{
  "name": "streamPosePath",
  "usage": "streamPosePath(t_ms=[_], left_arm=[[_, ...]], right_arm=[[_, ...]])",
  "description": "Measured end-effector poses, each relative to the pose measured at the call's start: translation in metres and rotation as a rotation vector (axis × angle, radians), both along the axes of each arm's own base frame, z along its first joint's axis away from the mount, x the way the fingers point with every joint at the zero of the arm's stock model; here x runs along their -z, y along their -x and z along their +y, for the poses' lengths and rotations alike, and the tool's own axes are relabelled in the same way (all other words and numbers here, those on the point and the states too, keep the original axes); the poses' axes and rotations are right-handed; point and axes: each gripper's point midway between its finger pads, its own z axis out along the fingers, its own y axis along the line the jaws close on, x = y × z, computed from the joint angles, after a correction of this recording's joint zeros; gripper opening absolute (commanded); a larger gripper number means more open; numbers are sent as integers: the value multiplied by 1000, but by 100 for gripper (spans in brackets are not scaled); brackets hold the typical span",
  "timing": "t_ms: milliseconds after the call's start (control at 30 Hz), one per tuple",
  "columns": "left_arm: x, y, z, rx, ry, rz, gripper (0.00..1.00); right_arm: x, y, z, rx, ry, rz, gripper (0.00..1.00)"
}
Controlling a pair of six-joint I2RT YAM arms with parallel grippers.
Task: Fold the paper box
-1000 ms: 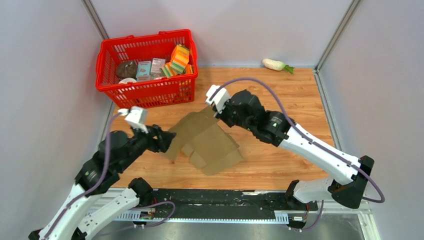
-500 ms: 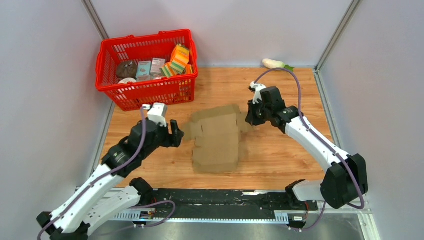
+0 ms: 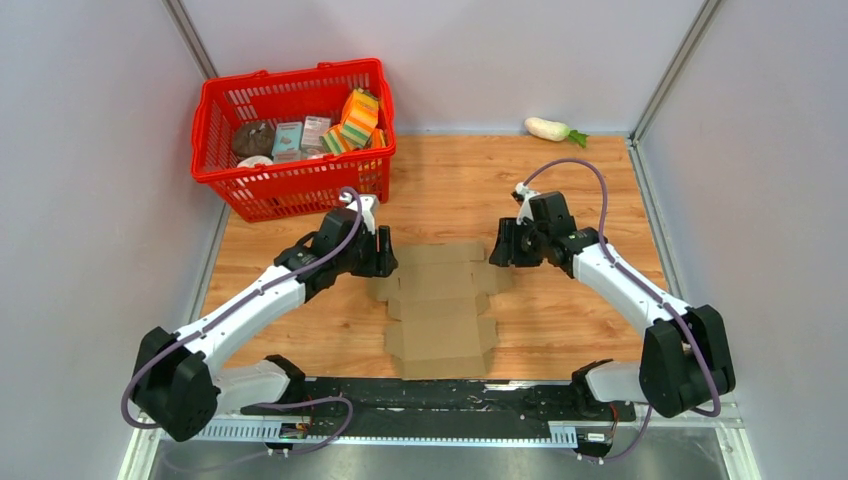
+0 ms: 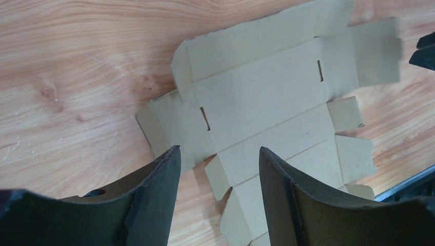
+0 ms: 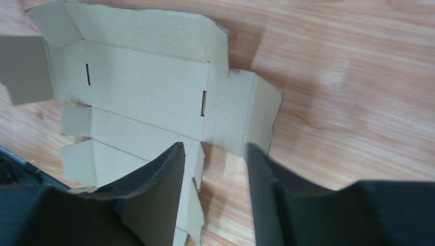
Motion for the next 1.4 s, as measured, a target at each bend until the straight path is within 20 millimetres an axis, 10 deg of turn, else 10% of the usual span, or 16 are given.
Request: streamPosePath(t_ms=[533,833,967,1400], left_arm=[[19,-54,-21,37,-156,49,52],[78,-56,-18,37,-263,181,52],[93,-50,-15,26,-253,188,33],[93,-60,-31,74,-187,122,4]], right_arm=[[-68,-34,38,-126,-114,-142,67],[-50,-41,52,-208,-108,-69,68],[-47,-40,56,-243,-120,-55,68],[-15,-62,93,-422,-147,52,81]])
